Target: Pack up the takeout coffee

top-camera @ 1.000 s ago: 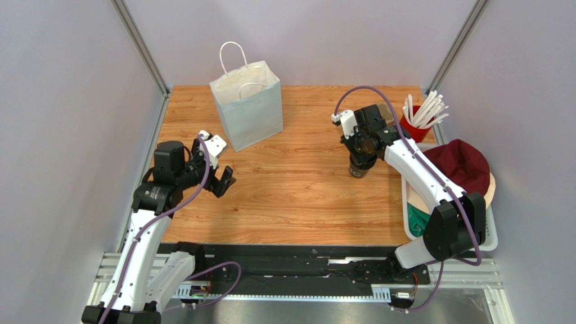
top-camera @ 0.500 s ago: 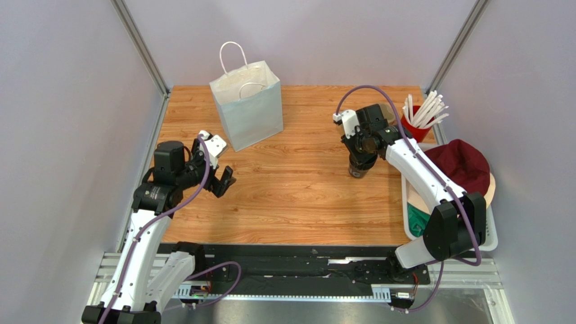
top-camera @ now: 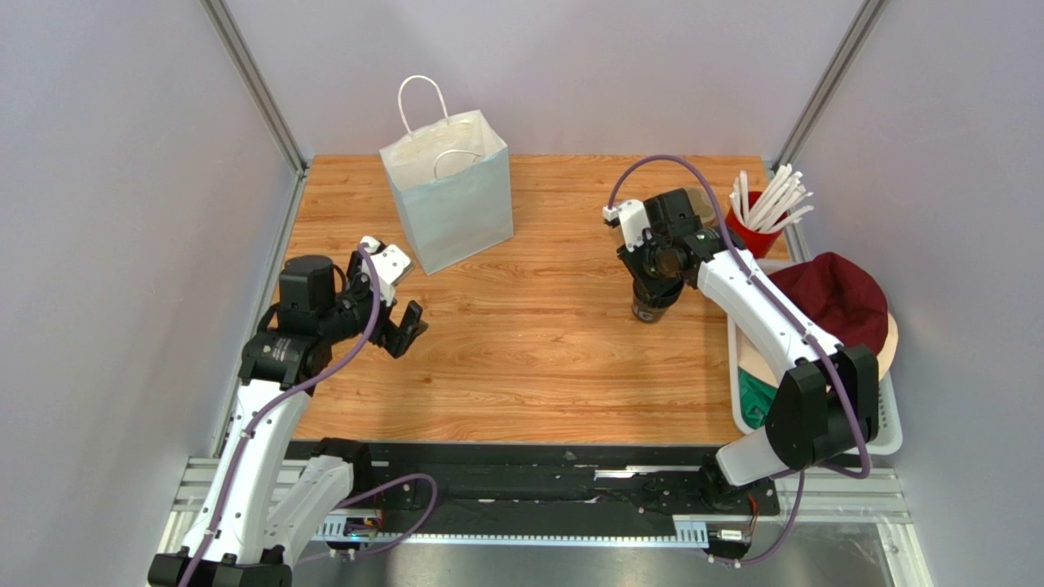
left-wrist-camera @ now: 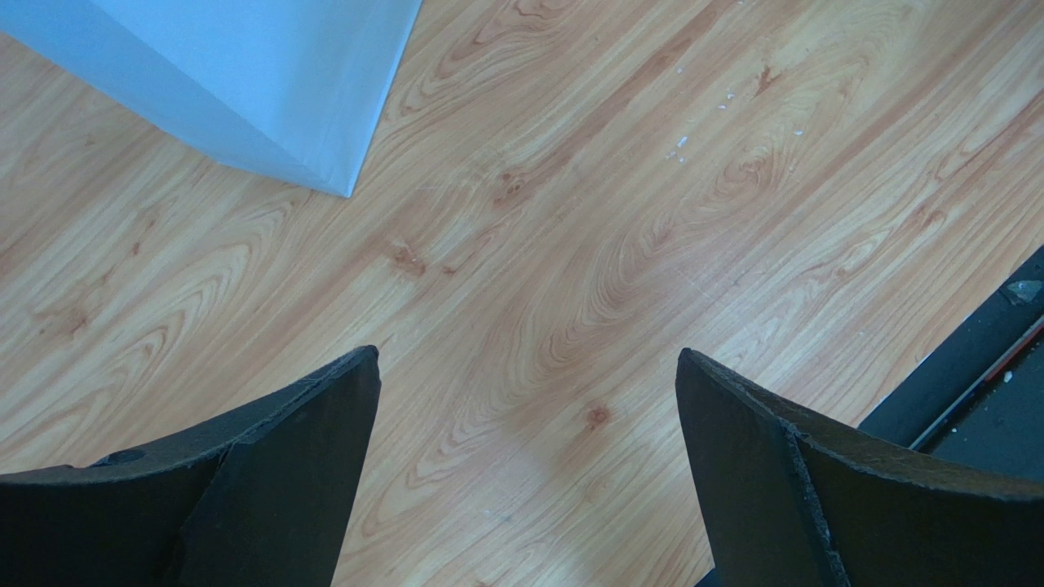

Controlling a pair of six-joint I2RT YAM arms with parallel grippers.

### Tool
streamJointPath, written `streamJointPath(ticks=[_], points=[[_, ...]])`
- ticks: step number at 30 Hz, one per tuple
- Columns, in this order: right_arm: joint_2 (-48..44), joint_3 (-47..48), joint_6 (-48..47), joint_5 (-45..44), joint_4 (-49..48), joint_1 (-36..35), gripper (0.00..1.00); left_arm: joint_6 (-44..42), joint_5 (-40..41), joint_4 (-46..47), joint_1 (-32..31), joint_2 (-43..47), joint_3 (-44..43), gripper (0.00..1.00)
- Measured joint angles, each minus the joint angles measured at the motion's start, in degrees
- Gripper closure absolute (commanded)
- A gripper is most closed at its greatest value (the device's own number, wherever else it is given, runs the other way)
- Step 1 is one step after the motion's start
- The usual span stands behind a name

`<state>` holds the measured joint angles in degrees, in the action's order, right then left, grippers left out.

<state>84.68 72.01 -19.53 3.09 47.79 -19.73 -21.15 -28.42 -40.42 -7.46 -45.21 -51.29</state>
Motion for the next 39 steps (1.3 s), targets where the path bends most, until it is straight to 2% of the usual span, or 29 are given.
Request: streamJointPath(ticks=[11,20,30,39], points=[[0.79,0.00,0.02,-0.07,0.00,0.00,0.85,0.00,0.00,0.00,0.00,0.00,0.00,0.01],[0.79,0.00,0.00,-0.09,0.00,0.00,0.84,-0.02,0.00,0.00,0.00,0.00,0.00,0.01],[0.79,0.00,0.02,-0.24,0.00,0.00,0.95,-0.02,0.00,0.00,0.00,0.00,0.00,0.01],[0.79,0.00,0.02,-0.24,0.00,0.00,1.00,-0.02,0.00,0.00,0.00,0.00,0.00,0.01]])
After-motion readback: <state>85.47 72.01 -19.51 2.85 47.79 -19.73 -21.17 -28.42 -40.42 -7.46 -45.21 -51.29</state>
